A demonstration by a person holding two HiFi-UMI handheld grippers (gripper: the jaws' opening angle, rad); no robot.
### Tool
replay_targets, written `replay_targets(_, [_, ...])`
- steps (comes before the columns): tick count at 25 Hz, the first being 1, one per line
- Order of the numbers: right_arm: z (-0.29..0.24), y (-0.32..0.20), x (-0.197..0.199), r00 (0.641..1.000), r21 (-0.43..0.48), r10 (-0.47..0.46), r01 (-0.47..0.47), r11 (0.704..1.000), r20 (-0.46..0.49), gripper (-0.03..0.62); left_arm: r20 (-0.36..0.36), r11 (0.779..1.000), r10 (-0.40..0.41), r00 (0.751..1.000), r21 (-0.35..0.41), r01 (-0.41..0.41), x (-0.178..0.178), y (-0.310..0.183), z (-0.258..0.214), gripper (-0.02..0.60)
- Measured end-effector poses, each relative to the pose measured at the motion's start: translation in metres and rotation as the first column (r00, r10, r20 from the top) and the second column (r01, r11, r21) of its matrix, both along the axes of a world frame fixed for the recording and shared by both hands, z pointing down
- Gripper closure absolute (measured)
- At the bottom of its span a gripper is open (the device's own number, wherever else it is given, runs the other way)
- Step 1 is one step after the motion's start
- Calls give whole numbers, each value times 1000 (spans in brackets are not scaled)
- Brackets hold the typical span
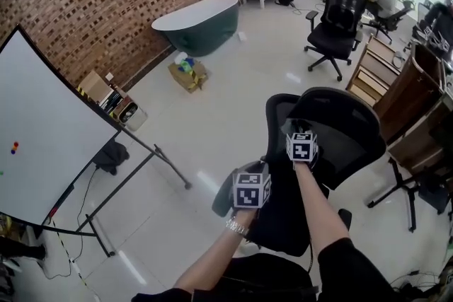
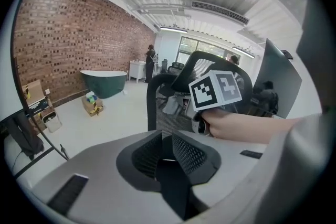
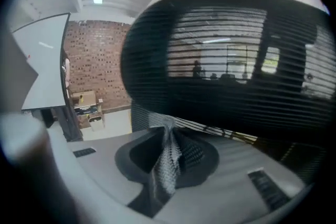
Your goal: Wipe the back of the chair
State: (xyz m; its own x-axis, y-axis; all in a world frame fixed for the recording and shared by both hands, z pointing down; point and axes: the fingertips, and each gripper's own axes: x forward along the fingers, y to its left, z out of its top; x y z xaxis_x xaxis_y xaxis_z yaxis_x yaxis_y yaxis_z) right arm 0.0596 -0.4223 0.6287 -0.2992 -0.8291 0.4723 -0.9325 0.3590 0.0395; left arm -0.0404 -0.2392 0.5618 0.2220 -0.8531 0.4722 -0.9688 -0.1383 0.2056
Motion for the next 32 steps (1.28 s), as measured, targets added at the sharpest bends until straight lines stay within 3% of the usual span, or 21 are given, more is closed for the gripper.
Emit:
replay_targets(6, [5,14,115,979,29,185,-184,983,-80,533,-23,998,62,998,12,-61,24,-12,-1,515])
replay_targets(14, [1,66,294,888,80,431,-424,902,-161,533,-41,984,178,983,20,-177,88,-21,1,515])
replay_targets(18, [4,89,341,845,56,506,-505,861,-171,533,-34,981,195,980,13,-195,94,-18,1,515])
replay_targets(20, [7,91,324,855,47,493,-493,869,-162,534,-26,982,187,982,2,-187,84,-18,4,515])
replay_targets(22, [15,86,282,888,40,437,-436,899,-140,533,-24,986,168,985,1,-168,73,-18,4,514])
replay_targets(24, [25,75,220,935,31,335,-334,942,-113,533,-24,989,147,989,4,-147,63,-18,3,515])
replay_targets(27, [24,59,99,994,18,105,-104,994,-30,533,-17,993,116,993,8,-116,47,-14,-2,514])
replay_targets(29, [30,50,34,1000,-4,-17,17,1000,15,533,-12,996,90,996,6,-90,35,-10,-4,514])
replay_targets(32, [47,39,-20,994,-38,-107,107,994,10,533,-8,999,45,999,-2,-45,16,-5,-2,514])
